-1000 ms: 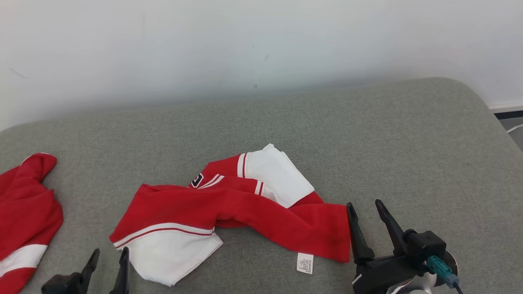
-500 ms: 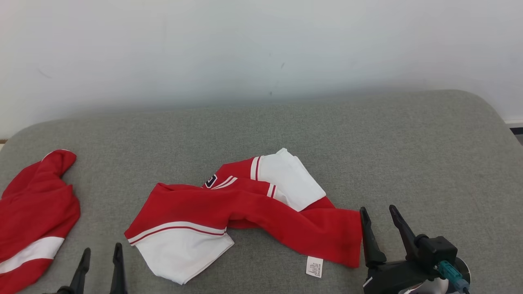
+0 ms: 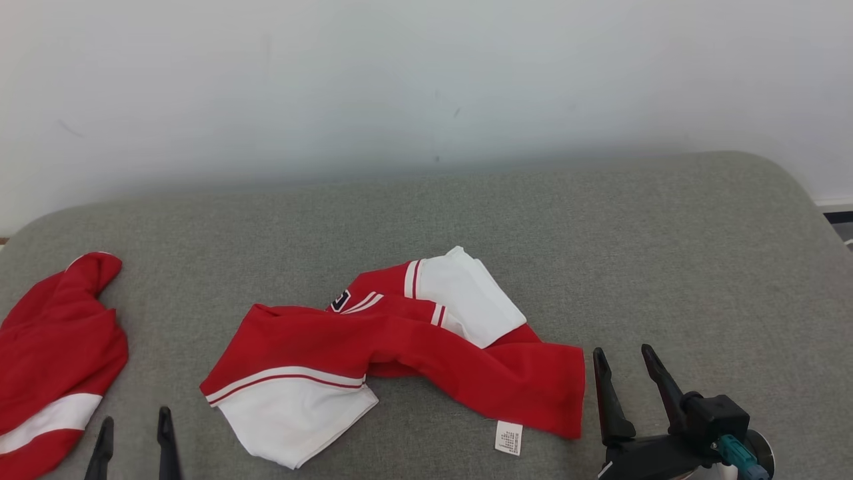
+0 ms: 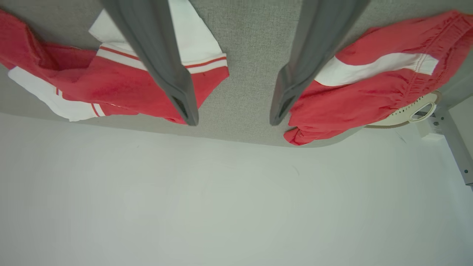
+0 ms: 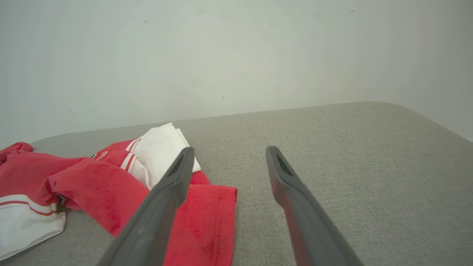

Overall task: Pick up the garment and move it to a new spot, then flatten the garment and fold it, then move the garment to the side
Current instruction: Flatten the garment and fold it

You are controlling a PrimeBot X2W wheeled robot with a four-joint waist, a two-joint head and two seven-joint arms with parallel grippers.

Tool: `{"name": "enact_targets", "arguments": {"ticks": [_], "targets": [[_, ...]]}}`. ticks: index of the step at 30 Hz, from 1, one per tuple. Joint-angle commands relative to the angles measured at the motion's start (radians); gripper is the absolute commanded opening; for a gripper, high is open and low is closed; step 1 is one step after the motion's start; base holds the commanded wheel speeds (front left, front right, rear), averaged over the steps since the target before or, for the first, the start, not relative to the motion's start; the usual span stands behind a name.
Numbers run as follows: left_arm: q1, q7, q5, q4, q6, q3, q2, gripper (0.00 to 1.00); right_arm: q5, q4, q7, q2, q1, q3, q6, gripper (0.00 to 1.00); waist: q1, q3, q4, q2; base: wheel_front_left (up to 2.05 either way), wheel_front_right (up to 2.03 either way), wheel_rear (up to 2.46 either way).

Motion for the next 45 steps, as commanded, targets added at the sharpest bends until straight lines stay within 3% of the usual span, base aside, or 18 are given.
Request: {"name": "enact_targets", "arguments": {"ticks": [1,45], "targets": [[0.019,-0.007,0.025,0.000,0.007,0.001,0.002,1.00,-0.007,0.000,-0.003,-0.001,0.012,0.001,0.001,1.00,-0.0001,-0.005,-0.004,0.0000,0.00,0.00,0.00],[0.036,-0.007,0.055,0.067,-0.021,-0.004,0.005,1.00,-0.007,0.010,0.009,-0.001,0.033,0.006,0.001,1.00,-0.0001,-0.027,0.002,0.0000,0.00,0.00,0.00]]}}
